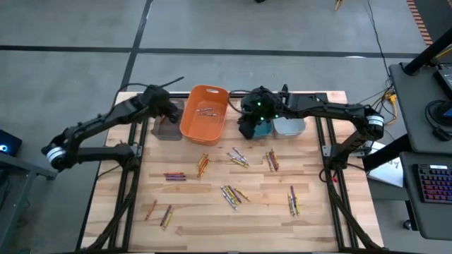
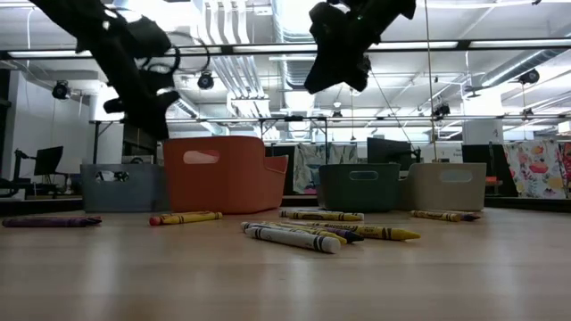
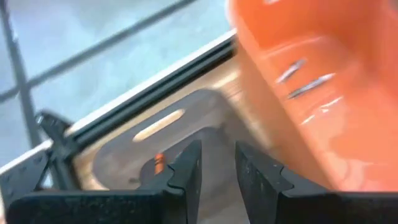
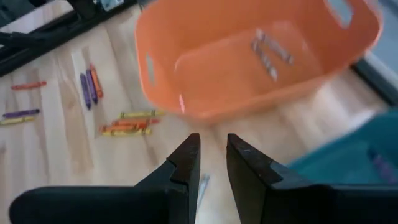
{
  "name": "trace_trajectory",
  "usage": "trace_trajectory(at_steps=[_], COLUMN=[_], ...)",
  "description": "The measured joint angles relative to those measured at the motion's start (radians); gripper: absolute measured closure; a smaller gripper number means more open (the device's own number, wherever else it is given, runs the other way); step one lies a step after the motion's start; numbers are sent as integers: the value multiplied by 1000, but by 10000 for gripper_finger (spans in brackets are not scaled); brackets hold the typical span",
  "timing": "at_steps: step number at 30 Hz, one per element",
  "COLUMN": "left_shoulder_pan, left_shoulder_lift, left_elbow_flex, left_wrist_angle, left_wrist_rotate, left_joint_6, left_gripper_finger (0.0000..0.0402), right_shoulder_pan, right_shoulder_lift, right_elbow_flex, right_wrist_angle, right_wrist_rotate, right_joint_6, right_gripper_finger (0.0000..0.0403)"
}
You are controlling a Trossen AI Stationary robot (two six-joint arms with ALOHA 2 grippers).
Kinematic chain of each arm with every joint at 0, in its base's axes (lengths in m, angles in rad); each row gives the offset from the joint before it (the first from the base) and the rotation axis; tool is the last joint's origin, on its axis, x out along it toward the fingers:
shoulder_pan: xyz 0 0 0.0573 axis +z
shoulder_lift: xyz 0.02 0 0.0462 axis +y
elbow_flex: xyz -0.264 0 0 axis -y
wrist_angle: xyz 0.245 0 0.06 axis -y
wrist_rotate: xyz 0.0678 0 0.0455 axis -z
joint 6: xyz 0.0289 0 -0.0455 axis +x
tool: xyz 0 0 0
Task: Sort crayons
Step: Put the purple crayon into the blue bin
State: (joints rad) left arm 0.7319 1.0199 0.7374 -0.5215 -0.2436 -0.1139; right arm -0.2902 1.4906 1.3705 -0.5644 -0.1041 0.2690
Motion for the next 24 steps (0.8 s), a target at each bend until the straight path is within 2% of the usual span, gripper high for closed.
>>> trace_trajectory(at_steps=[9,14,20,24], left_shoulder_pan=[-193,-276,-322,-323], left_shoulder_lift=[-142,-171,-165,-162], left_elbow_flex=[-1,-1,-1,-1], left_wrist_angle=[61,132,259,309], left_wrist_rotate=[0,0,0,0], left_joint_6=[1,76,162,200], left_gripper_finger=[322,322,322,322], right_shoulder_pan=[96,165,270,349], right_shoulder_lift=[0,0,0,0], right_elbow_flex=[0,0,-1,-28], right_wrist_angle=[-176,-259,-381,-403], right_wrist_rotate=[-1,-1,-1,0], right_joint_6=[214,332,505,600], right_gripper_finger=[335,335,335,335])
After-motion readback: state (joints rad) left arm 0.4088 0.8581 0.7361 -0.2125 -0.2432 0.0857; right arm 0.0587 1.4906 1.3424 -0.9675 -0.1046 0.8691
